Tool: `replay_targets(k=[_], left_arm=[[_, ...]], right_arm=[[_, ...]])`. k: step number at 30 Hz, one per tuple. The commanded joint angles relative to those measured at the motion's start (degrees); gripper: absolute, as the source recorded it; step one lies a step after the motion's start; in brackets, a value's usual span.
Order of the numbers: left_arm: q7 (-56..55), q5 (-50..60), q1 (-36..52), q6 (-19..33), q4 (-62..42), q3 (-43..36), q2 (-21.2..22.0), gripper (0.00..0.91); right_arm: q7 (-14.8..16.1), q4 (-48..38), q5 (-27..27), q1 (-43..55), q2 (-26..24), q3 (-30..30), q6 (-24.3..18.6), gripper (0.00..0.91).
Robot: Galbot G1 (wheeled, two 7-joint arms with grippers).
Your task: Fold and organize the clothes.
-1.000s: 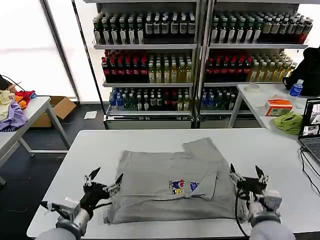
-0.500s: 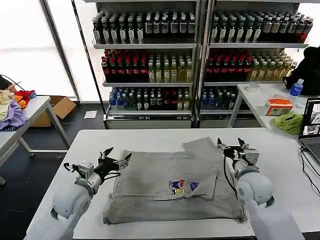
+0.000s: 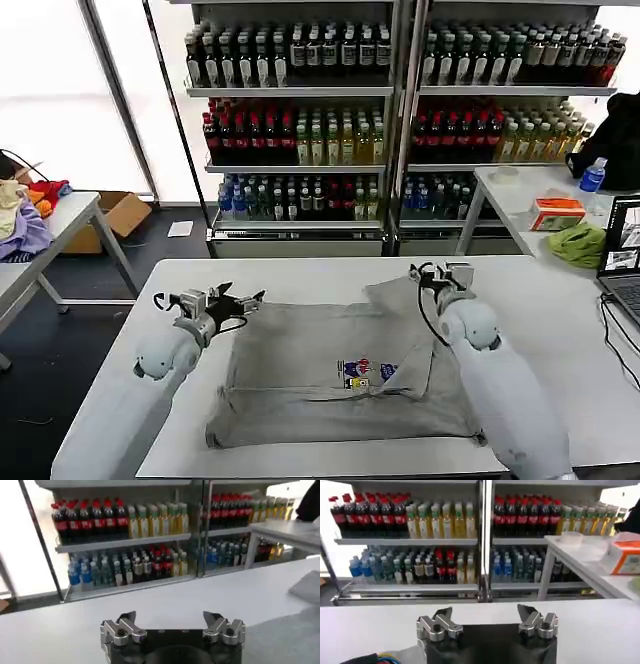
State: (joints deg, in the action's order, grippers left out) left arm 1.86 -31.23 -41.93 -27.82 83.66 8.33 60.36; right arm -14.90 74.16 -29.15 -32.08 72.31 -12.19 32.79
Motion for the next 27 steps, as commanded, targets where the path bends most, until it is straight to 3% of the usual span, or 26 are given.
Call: replay_targets(k=[1,27], left_arm=[[-0.77,0.84,4.58,-2.56,-7.22,-2.18,1.35,0.907],[-0.56,-1.59,0.38,-3.28,-3.69,-0.27,1.72,0.907]], right_arm=[[0.75,-9.28,1.15,5.27,2.96,1.65,0.34,0.907],[-0.17,-10.6,-0.17,4.08,3.33,1.33,0.47,0.907]])
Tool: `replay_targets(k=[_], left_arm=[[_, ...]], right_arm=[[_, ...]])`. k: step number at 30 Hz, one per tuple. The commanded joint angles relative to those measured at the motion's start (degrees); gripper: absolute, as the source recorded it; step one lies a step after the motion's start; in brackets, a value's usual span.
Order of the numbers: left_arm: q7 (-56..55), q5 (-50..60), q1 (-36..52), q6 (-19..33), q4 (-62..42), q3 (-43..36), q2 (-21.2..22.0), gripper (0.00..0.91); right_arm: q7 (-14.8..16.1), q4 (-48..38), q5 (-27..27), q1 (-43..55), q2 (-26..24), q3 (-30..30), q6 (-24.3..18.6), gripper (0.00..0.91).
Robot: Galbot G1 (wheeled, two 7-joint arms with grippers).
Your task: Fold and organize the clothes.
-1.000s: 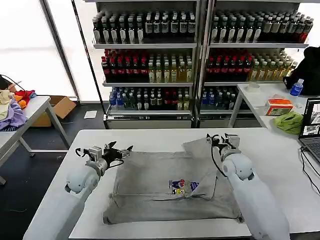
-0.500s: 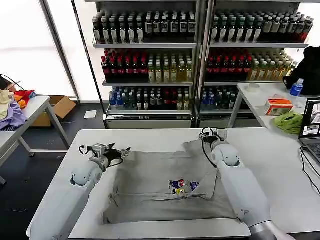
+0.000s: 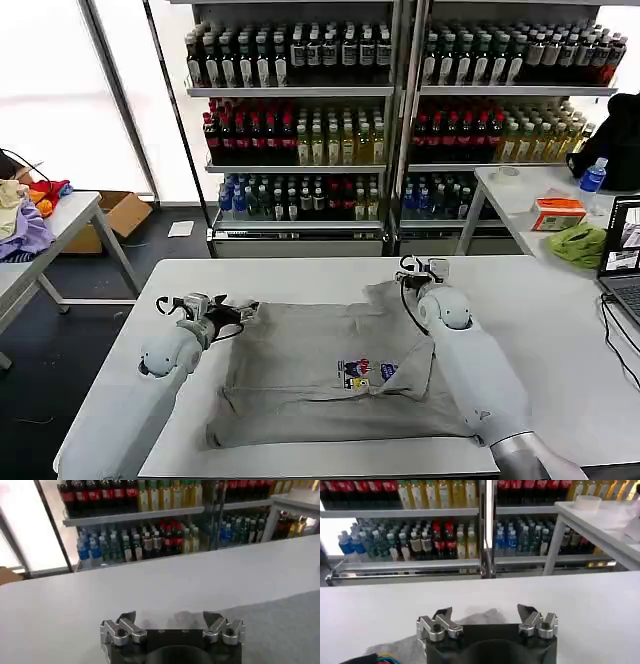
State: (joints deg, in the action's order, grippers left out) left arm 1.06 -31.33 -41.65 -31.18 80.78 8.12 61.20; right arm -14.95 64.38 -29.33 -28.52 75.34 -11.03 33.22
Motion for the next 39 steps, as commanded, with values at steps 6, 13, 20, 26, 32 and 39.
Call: replay_targets(k=[6,13,20,26,32,39], left_arm=[[0.3,-1.48,0.61,0.09,-2.52,-0.16,1.73,0.746],[-0.04,-1.52,-0.42,-0.8,-2.28,-0.99,1.71,0.0],[-0.09,-0.92,-0.82,-0.97,-2.94,-1.26,2.25,0.0],[-0.15,-0.99,-0.84,-1.22,-2.47,-1.42,2.46,0.0],[-0.36,-1.04,-1.17,-0.56,-1.66,-1.19,2.55,0.0],[-0.82,-1.39,-1.28,2.76,0.29,-0.2,2.52,0.0]], right_arm=[[0.11,-1.77,0.0,0.28,0.52,0.0,0.04,0.867],[-0.12,0.37,0.0,-2.03,0.35,-0.02,0.09,0.322],[-0.75,1.89,-0.02,-4.07,-0.19,-0.54,0.07,0.0],[-0.86,3.76,0.0,-5.89,-0.33,-0.8,0.09,0.0],[-0.82,5.77,-0.21,-7.32,-0.82,-1.24,0.06,0.0],[-1.28,11.48,-2.65,-8.99,-1.51,-2.9,0.0,0.0]])
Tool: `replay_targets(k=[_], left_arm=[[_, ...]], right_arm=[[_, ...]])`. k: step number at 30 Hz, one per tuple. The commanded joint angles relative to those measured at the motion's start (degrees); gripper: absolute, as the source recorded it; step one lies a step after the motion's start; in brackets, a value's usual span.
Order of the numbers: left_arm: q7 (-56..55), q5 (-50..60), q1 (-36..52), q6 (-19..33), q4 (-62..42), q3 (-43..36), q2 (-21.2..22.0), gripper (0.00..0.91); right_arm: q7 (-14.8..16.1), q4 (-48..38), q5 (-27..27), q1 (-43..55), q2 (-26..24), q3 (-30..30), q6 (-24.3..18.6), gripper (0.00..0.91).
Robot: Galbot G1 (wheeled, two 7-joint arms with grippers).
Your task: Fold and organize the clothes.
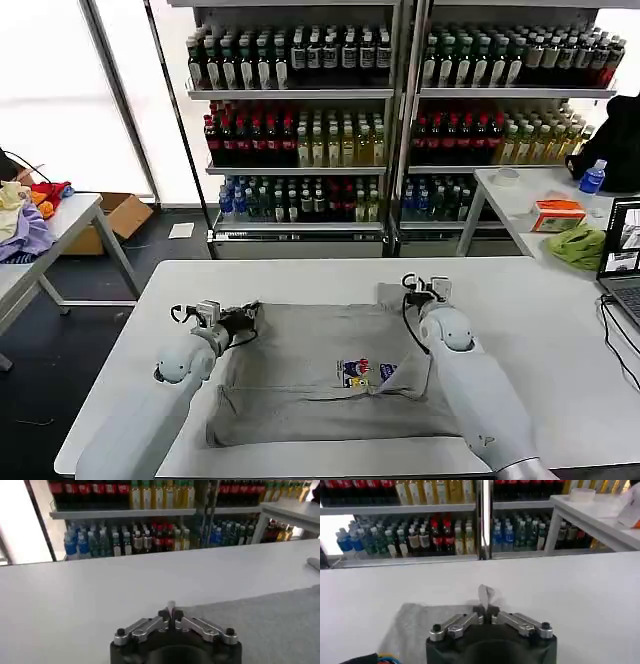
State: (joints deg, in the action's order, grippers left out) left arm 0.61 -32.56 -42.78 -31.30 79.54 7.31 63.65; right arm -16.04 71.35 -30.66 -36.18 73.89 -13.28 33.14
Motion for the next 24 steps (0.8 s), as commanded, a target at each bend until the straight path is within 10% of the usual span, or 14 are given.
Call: replay_targets(k=[1,24], left_arm=[[-0.48,-0.24,-0.32,3.51,2.16,0.81,-0.04,0.0],[-0.64,1.14,-18.02,5.5,22.46,7.82,-4.17,0.0]], right_arm=[[-0.21,5.59,-1.31,-1.5,-0.17,-0.91,0.08,0.0],[-2.47,35.46,-3.07,-19.27,-5.32,-4.8,0.04,0.0]])
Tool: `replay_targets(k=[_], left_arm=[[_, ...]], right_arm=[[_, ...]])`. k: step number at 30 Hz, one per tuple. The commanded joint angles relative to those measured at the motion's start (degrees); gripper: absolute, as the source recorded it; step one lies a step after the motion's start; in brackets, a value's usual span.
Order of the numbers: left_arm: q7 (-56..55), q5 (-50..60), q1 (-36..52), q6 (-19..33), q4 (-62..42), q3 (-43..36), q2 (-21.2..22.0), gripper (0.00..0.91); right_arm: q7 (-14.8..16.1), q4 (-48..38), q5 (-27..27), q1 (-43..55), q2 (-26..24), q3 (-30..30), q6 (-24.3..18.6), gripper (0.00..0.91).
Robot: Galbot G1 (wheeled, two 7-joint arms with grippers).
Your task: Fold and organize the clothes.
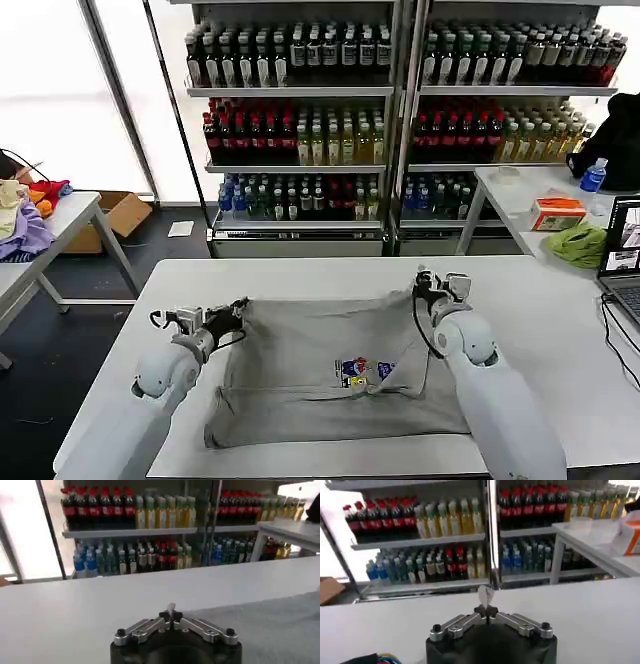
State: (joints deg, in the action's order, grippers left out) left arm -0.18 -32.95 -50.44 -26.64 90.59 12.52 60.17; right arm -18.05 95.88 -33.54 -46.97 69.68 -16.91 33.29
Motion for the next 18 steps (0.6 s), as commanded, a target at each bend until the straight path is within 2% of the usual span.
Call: replay_targets(k=[1,6,13,18], left_arm=[[0.13,1.97,-11.06,0.87,12.59,2.93,-0.33,0.0],[0.22,4.46,-14.56,0.69,15.21,4.06,0.98,0.0],[0.64,5.95,-18.85,0.76,17.95,6.67,1.15,0.0],[0.91,6.54,-21.22,0.91,18.47,8.54,1.26,0.0]], right_arm=[[-0.69,12.11,0.0,-10.41,-1.03,-1.46,-0.1,0.0],[-1.33,15.56,1.13,-16.54,-0.11,-2.93,-0.16,0.0],[-0.52,21.01,2.47,-25.35,0.43,-5.47,-0.79,0.0],[-0.76,21.9,2.3,-28.35,-0.47,-7.98,-1.31,0.0]])
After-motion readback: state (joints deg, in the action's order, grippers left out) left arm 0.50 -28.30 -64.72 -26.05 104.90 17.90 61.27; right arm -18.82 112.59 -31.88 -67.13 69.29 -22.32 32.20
